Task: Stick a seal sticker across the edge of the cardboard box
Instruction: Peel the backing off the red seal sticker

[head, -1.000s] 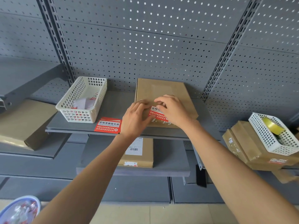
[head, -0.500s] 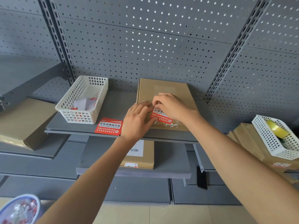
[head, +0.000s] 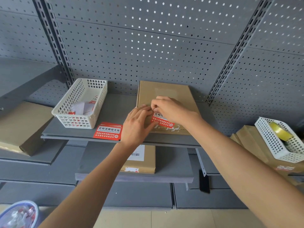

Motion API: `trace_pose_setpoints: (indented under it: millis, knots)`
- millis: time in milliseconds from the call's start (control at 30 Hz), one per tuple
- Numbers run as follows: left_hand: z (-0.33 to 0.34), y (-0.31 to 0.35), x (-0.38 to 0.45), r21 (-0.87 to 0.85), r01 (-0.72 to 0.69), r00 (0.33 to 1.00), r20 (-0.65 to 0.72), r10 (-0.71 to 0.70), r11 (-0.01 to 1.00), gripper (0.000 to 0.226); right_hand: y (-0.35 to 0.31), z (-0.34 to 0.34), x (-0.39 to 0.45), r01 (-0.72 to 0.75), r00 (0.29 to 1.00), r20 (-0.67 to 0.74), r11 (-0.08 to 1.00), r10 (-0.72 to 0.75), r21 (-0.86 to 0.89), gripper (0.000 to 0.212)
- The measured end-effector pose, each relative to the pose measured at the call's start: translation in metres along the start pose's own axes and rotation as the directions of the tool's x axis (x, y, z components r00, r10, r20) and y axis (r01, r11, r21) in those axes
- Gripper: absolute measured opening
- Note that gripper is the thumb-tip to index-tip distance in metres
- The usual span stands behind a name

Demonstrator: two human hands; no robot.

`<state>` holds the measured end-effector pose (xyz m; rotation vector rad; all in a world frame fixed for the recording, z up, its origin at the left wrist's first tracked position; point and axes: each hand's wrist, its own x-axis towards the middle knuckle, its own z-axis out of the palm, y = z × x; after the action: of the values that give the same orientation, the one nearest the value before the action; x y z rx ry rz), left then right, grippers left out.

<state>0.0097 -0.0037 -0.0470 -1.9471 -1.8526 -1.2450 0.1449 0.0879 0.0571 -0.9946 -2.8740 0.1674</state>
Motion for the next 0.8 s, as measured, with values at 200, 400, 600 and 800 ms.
trace_pose_setpoints:
  millis: [200,400,600,800]
  knots:
    - [0.002,-0.002,-0.001,0.007,-0.006,1.000,-0.010,0.006,1.000,0.047,0.000,0.005,0.009,0.037,0.999,0.044,0.992,-0.032,-0.120,0.022]
    - [0.000,0.000,0.000,0.014,-0.017,1.000,-0.005,0.017,1.000,0.044,-0.003,0.002,0.009,0.044,0.994,0.108,0.988,-0.028,-0.148,0.026]
    - [0.000,0.000,0.000,0.030,-0.032,0.999,0.019,0.032,0.999,0.043,0.000,0.005,0.012,0.025,0.990,0.142,0.992,-0.007,-0.125,0.027]
    - [-0.007,0.008,0.002,-0.004,0.045,0.998,0.050,-0.044,0.999,0.042,0.004,0.005,0.013,-0.008,0.989,0.145,0.995,0.023,-0.103,0.036]
